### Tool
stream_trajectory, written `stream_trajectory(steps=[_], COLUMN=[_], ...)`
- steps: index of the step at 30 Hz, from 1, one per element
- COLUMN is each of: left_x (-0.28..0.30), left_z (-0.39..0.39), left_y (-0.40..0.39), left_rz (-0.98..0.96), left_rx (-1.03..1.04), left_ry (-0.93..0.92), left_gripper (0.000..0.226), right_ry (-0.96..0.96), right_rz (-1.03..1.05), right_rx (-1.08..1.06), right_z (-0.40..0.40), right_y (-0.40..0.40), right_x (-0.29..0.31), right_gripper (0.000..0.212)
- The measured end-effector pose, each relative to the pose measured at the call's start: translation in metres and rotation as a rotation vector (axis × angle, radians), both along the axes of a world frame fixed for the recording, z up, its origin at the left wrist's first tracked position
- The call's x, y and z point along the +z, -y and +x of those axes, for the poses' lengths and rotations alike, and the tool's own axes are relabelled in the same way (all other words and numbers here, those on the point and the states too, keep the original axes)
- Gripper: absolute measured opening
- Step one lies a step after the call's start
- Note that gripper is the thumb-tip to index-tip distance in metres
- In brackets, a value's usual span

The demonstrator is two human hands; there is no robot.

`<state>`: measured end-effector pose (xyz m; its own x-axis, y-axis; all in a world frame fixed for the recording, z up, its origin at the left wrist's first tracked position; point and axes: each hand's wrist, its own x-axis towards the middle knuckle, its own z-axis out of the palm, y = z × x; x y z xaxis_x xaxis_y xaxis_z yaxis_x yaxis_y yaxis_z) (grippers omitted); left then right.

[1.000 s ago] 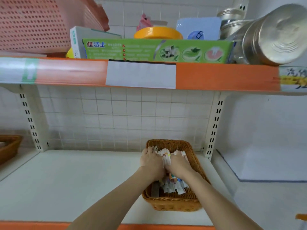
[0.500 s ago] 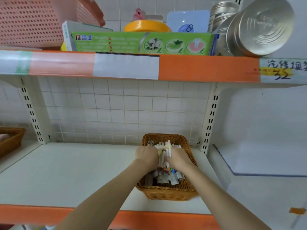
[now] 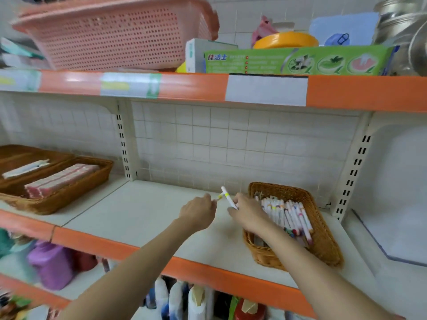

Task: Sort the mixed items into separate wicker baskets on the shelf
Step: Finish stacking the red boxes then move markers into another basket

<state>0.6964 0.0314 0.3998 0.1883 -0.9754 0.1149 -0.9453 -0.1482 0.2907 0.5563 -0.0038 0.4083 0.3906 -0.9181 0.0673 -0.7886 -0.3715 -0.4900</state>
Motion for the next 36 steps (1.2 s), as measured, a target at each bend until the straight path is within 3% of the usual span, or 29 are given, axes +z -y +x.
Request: stream_trajectory(steps=[11, 20, 36], left_x=[-0.012, -0.025, 0.002], left_z=[0.197, 0.331, 0.484], left_y=[-0.102, -0.173, -0.116], left_rz=[-0.002, -0.031, -0.237], left_rx=[0.203, 0.336, 0.407], left_ry=[-0.059, -0.049, -0.059], left_gripper=[0.024, 0.034, 0.029], right_ry=[-0.037, -0.031, 0.071], right_rz=[-0.009, 0.000, -0.073], right_rx=[0.179, 0.278, 0.311], right_z=[0.187, 0.328, 0.492], right_y=[-0.079, -0.137, -0.064], right_x=[-0.003, -0.014, 0.009], right_gripper=[0.027, 0.027, 0.031])
